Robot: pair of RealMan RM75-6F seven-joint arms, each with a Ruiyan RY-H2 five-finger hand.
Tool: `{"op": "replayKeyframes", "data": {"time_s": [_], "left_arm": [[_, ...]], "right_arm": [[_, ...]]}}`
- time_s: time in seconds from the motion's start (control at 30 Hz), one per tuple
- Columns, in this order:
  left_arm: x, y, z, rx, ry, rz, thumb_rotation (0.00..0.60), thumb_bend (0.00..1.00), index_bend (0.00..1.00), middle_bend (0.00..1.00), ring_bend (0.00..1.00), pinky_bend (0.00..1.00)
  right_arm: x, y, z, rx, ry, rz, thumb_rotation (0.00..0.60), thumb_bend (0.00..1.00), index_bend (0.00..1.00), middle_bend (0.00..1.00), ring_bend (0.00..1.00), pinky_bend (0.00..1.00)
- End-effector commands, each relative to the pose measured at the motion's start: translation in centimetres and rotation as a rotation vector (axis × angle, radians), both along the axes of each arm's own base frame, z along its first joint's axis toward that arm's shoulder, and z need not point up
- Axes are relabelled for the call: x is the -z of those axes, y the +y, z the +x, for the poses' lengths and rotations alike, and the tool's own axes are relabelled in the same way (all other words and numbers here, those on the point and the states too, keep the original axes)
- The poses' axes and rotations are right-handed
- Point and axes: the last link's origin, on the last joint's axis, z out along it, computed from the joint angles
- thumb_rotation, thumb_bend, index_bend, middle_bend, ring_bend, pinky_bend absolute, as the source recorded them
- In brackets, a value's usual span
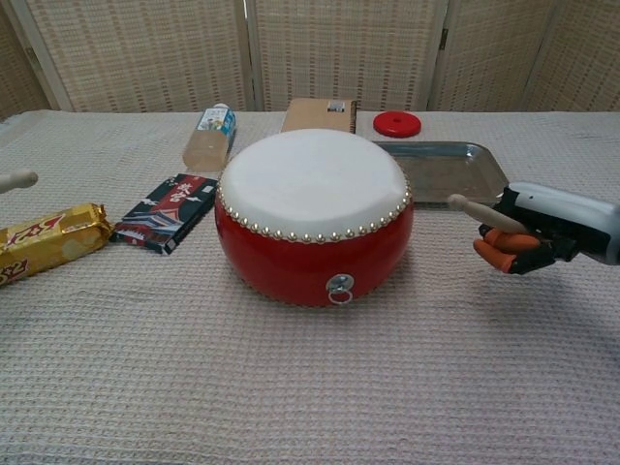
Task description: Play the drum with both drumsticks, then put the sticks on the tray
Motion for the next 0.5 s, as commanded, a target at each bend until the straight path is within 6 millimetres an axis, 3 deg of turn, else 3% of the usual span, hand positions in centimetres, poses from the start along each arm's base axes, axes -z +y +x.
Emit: {"op": "replayKeyframes", "data": {"time_s": [0.03, 0.27, 0.5], "left_arm": [[-0.6, 1.1, 1.4, 0.052, 0.018, -0.001, 0.600, 0.46, 1.00, 1.00, 1.00, 1.00], [-1.2, 4.5, 4.8, 0.110, 0.064, -0.018, 0.600, 0.46, 1.00, 1.00, 1.00, 1.00], [-0.1, 7.8, 8.5, 0.114, 0.136, -0.056, 0.600, 0.46, 1.00, 1.00, 1.00, 1.00]], "right_arm": [[-6.3, -1.0, 4.2, -0.144, 0.374, -0.041, 0.600, 0.69, 1.00, 1.00, 1.00, 1.00], [-9.6, -4.5, 8.6, -0.163, 0.535, -0.121, 0.600, 0.69, 1.00, 1.00, 1.00, 1.00], [-9.5, -7.9, 13.0, -0.225, 0.659, -0.218, 0.600, 0.69, 1.00, 1.00, 1.00, 1.00]]}}
